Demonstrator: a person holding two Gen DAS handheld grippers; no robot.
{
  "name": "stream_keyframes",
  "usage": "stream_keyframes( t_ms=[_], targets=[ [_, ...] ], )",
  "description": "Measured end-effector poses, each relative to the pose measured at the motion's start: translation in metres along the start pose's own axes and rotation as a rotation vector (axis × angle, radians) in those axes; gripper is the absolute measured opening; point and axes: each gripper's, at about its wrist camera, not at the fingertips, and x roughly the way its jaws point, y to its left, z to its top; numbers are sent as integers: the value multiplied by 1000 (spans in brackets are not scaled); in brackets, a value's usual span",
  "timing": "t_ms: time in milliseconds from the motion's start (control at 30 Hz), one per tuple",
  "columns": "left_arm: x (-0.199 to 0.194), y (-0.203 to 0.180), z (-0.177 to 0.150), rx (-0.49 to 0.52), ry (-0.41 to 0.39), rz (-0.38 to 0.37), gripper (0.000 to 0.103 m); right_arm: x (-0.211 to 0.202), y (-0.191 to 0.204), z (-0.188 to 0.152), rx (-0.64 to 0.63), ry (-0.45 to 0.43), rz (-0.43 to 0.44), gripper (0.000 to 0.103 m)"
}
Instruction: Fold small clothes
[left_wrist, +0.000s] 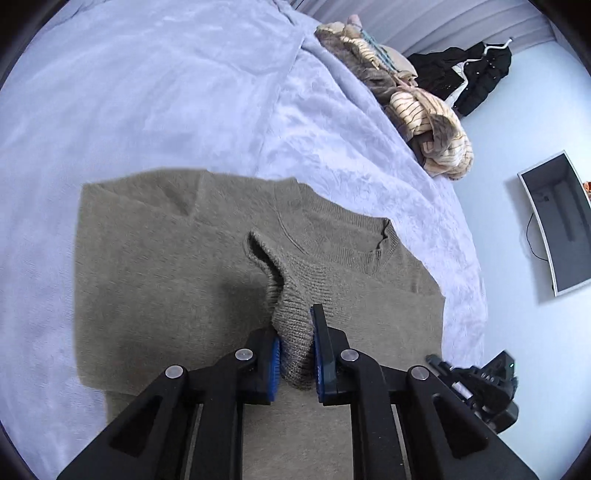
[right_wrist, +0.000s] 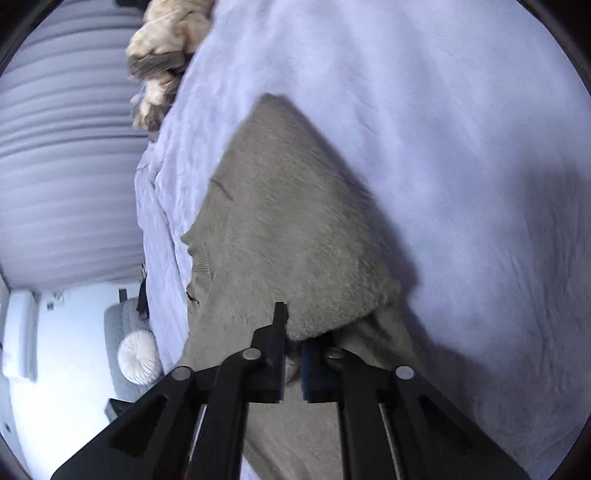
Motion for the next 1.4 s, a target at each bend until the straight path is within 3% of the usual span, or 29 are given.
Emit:
stream_keyframes(
  t_ms=[133, 200, 333, 433, 500, 533, 667, 800, 867, 933, 967, 1067, 1167, 1200, 1233, 1300, 1400],
  targets=[
    [7, 25, -11, -9, 31, 71, 15, -12, 14, 14, -152, 21, -30, 7],
    [17, 39, -19, -8, 59, 132, 15, -9, 6, 16, -179, 57, -91, 7],
    [16, 54, -29, -33, 54, 139, 15, -1, -10, 10, -199, 123, -153, 8],
    [8, 50, -29, -6, 47, 201, 16, -6, -14, 8, -198, 151, -156, 26],
    [4, 47, -29, 21, 46, 234, 16, -17, -5, 4, -250, 164, -167, 54],
    [2, 45, -29, 24, 44, 240, 16, -24, 3, 3, -292, 153, -176, 56],
    [-5, 39, -27, 30, 21, 254, 16, -52, 24, 8, -434, 37, -215, 56],
    [-4, 24, -25, 76, 1, 246, 16, -37, 9, 49, -325, 28, -224, 56],
    [1, 19, -25, 86, 9, 241, 16, -22, -3, 65, -255, 71, -209, 56],
    [8, 16, -25, 102, 22, 262, 16, 0, -7, 68, -218, 138, -179, 34],
    [12, 14, -26, 115, 29, 284, 16, 3, -2, 68, -245, 156, -183, 15],
    [25, 12, -30, 167, 50, 347, 16, -7, 26, 58, -401, 146, -176, 13],
    [32, 14, -31, 185, 50, 354, 19, -11, 37, 55, -507, 136, -259, 13],
    [34, 15, -31, 186, 51, 370, 23, -6, 33, 56, -520, 142, -307, 13],
    [36, 16, -30, 185, 48, 394, 36, -2, 28, 58, -523, 147, -349, 14],
    [33, 19, -29, 177, 34, 438, 50, 4, 15, 61, -494, 152, -379, 15],
    [27, 23, -31, 170, 39, 424, 50, -6, 11, 58, -444, 110, -379, 23]
  ],
)
